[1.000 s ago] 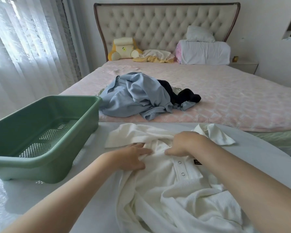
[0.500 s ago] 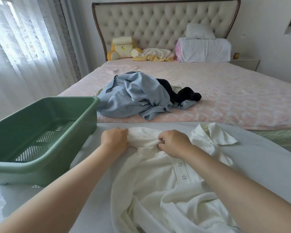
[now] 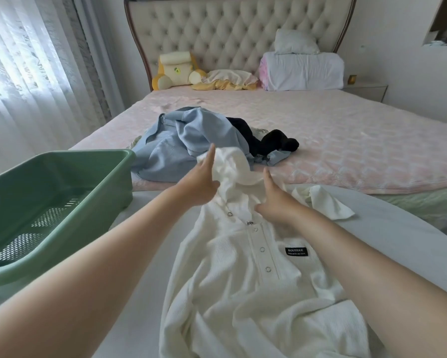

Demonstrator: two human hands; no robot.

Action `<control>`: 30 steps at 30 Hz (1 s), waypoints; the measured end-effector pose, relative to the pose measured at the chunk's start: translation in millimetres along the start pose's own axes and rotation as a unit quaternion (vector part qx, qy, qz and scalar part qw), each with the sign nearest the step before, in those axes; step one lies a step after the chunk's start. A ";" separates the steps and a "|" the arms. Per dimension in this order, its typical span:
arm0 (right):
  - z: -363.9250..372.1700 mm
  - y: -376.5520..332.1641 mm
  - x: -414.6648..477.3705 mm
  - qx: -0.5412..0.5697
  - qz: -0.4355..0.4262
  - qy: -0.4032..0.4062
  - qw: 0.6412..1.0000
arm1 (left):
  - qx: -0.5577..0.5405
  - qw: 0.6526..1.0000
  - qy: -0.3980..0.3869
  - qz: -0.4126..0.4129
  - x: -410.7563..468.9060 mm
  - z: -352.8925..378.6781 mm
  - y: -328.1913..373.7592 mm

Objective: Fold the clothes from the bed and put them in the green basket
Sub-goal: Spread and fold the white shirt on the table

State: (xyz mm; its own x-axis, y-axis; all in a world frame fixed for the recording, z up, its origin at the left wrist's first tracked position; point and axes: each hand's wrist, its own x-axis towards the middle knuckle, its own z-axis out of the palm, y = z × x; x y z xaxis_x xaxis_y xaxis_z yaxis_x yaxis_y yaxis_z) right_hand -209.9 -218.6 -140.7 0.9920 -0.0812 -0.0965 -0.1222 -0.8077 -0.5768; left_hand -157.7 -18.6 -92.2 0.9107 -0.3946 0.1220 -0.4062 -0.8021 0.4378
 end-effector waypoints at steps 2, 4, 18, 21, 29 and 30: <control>-0.3 1.2 -4.4 -0.047 -0.014 -0.012 0.999 | 0.052 0.998 -0.037 -0.010 -15.3 8.3 -2.6; -0.8 -4.8 -9.2 -0.097 -0.057 -0.006 0.994 | 0.074 0.994 -0.073 -0.035 -33.3 15.3 -10.7; 48.6 -53.7 -97.9 -0.245 -0.184 -0.139 0.942 | -0.261 0.932 -0.010 -0.252 -135.1 8.7 -46.9; 49.2 -53.7 -105.5 -0.227 -0.178 -0.100 0.952 | -0.173 0.957 0.102 -0.212 -130.9 -10.5 -53.7; 55.9 -53.8 -124.2 -0.272 -0.086 -0.118 0.951 | 0.251 0.953 0.132 -0.104 -123.1 -10.7 -61.8; 55.7 -50.7 -123.4 -0.273 -0.066 -0.129 0.951 | 0.237 0.962 0.109 -0.079 -123.3 -6.0 -55.6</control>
State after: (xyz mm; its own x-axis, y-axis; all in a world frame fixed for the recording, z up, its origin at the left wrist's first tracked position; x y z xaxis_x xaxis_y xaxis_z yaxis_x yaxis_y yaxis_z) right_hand -327.8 -135.2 -144.7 0.9480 0.1321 -0.2896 0.1083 -0.9894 -0.0968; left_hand -247.0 77.4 -126.3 0.9368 -0.1890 0.2943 -0.2027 -0.9791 0.0165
